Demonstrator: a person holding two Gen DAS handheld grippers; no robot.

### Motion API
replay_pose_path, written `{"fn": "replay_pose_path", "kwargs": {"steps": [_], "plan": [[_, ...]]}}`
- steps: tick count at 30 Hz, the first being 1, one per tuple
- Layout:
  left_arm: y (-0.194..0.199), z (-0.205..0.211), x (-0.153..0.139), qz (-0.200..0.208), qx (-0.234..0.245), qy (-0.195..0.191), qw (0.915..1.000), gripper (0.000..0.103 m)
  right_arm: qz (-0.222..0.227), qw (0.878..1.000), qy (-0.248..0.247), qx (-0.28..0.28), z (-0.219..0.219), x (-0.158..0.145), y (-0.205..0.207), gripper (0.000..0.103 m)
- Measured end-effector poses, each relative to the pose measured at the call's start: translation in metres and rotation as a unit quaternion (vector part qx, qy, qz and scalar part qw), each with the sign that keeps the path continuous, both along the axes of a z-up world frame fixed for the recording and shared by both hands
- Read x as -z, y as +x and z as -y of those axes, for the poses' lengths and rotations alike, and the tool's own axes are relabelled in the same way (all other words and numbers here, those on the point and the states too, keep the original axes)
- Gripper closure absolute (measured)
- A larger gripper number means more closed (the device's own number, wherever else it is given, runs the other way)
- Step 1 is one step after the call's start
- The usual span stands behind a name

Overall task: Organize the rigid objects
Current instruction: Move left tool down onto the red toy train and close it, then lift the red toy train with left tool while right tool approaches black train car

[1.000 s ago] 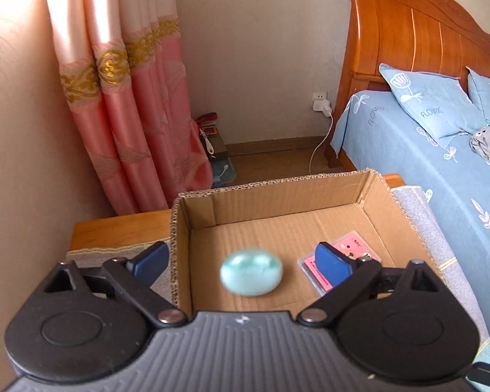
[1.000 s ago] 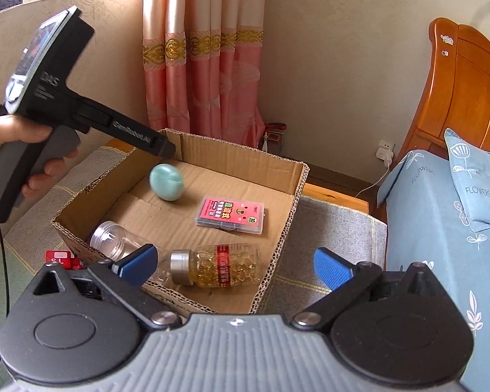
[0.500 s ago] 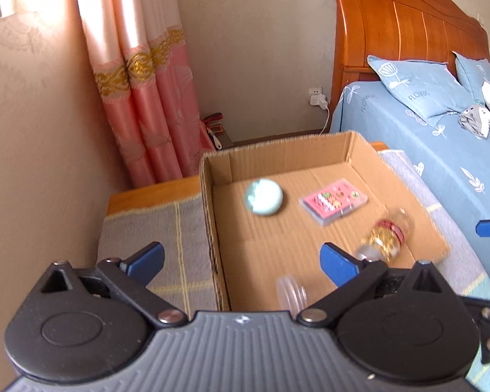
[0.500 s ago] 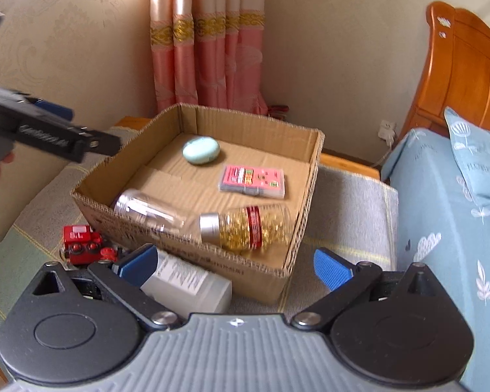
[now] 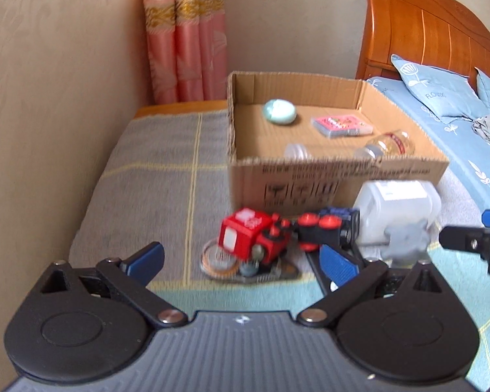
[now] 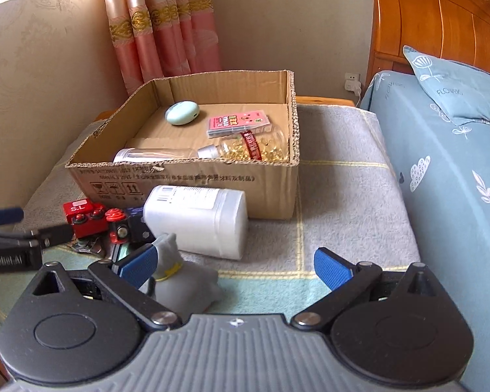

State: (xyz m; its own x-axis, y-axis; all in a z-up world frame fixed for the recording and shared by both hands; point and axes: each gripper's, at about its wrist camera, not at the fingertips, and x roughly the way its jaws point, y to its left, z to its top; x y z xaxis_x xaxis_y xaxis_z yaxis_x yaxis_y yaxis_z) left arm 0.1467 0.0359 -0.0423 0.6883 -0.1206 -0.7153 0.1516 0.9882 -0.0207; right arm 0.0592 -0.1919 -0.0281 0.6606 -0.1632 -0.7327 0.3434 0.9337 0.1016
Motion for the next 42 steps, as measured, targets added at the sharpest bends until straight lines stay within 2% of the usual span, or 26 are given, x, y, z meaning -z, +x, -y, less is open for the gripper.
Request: {"fn": "replay_pose_path", "kwargs": {"steps": [6, 13, 19, 23, 26, 30, 33, 34, 42], "plan": [[-0.012, -0.008, 0.017, -0.018, -0.005, 0.0, 0.9998, 0.002, -0.004, 1.0, -0.002, 0.0, -0.013, 0.004, 0.017, 0.0], [-0.012, -0.017, 0.019, -0.006, -0.003, -0.001, 1.0, 0.002, -0.013, 1.0, -0.014, 0.006, -0.019, 0.011, 0.03, 0.0], [0.003, -0.014, 0.017, 0.011, 0.024, 0.012, 0.9996, 0.002, -0.016, 1.0, -0.015, -0.001, -0.019, 0.012, 0.027, 0.0], [0.013, -0.006, 0.019, 0.019, 0.064, 0.017, 0.9976, 0.002, -0.011, 1.0, -0.016, 0.002, -0.017, 0.009, 0.024, 0.0], [0.02, 0.001, 0.021, 0.015, 0.093, 0.024, 0.9953, 0.016, -0.007, 1.0, -0.015, 0.004, -0.013, 0.006, 0.022, 0.0], [0.03, 0.011, 0.026, 0.003, 0.117, 0.038, 0.9924, 0.043, -0.001, 1.0, -0.017, 0.007, -0.008, 0.002, 0.019, 0.0], [0.036, 0.013, 0.028, 0.001, 0.121, 0.039, 0.9919, 0.046, 0.001, 1.0, -0.016, 0.008, -0.007, 0.001, 0.017, 0.0], [0.036, 0.012, 0.029, 0.001, 0.119, 0.04, 0.9921, 0.05, 0.001, 1.0, -0.016, 0.008, -0.006, 0.001, 0.017, 0.0], [0.022, 0.006, 0.026, -0.005, 0.104, 0.031, 0.9941, 0.053, 0.001, 1.0, -0.015, 0.007, -0.006, 0.001, 0.013, 0.0]]}}
